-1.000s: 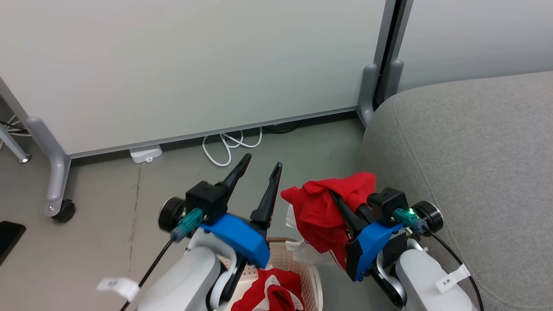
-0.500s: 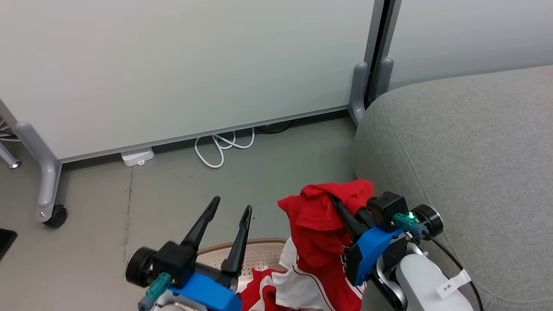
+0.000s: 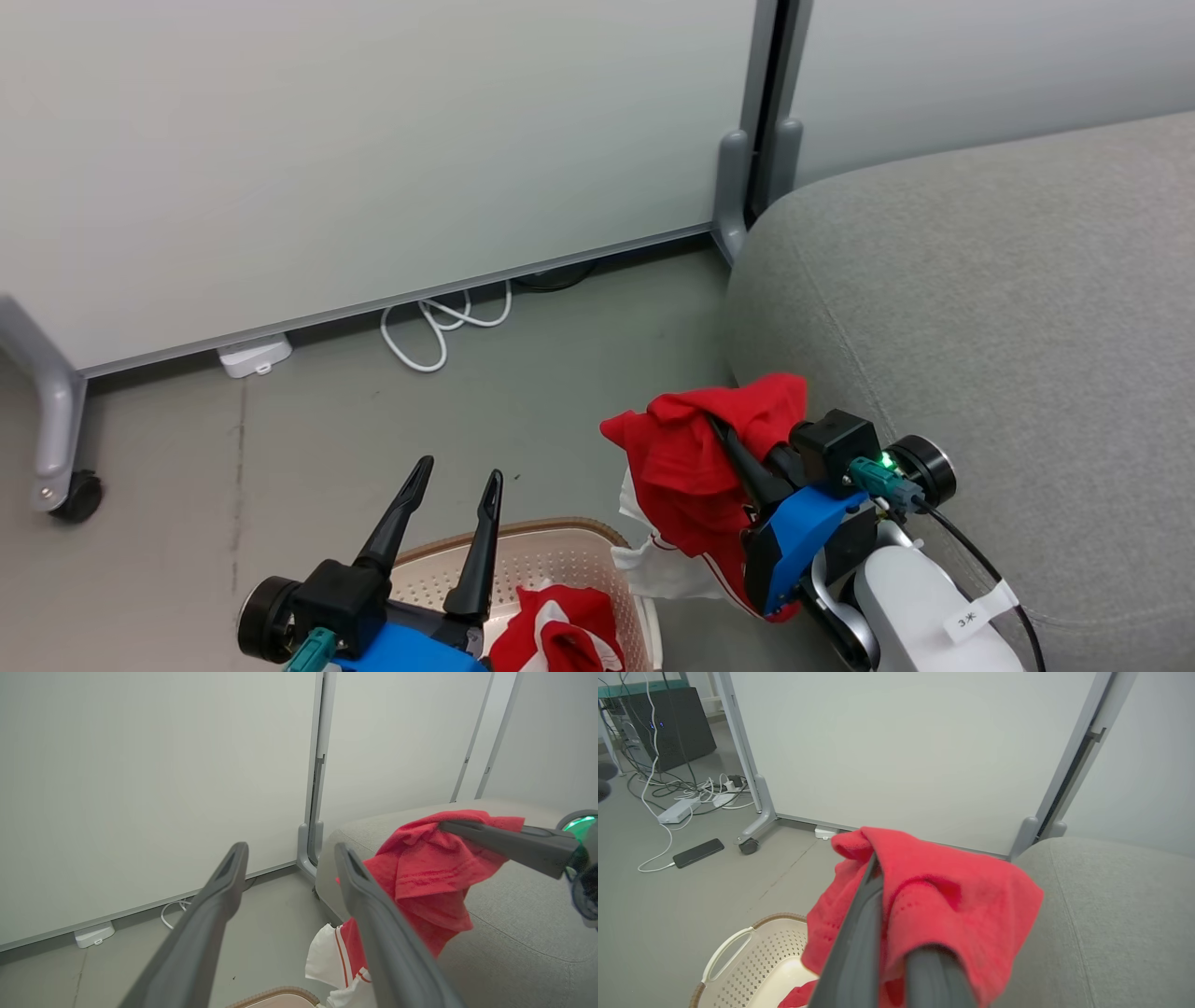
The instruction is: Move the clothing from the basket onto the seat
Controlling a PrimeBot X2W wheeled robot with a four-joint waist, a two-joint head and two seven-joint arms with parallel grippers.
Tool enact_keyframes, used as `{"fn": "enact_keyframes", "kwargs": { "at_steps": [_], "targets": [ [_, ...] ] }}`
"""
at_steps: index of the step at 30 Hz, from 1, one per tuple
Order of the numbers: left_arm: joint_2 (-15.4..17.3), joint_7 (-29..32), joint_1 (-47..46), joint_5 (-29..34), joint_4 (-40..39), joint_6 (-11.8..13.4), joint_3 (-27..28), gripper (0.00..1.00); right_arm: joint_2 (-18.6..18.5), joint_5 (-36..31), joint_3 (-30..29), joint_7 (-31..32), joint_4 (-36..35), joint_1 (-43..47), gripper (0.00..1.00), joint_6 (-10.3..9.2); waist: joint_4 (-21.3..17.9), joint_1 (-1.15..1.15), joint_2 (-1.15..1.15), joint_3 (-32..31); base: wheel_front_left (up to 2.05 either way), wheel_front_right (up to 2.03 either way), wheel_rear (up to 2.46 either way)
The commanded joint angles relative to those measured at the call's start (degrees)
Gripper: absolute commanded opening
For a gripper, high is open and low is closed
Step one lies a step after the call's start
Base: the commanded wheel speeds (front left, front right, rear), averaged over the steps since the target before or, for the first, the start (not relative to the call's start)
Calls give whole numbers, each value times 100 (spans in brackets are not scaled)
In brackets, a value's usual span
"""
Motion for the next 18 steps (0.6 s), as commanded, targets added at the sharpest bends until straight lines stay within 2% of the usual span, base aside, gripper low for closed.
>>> {"fn": "enact_keyframes", "kwargs": {
  "at_steps": [1,18],
  "targets": [
    [-35,-15,35,70,-15,-52,64,100,-11,8,-7,-1,-59,18,0,3,-141,0,0,28,0,0,0],
    [-246,-15,-90,360,69,-295,392,100,-10,-1,4,20,-366,26,0,3,-1475,0,0,280,0,0,0]
  ]
}}
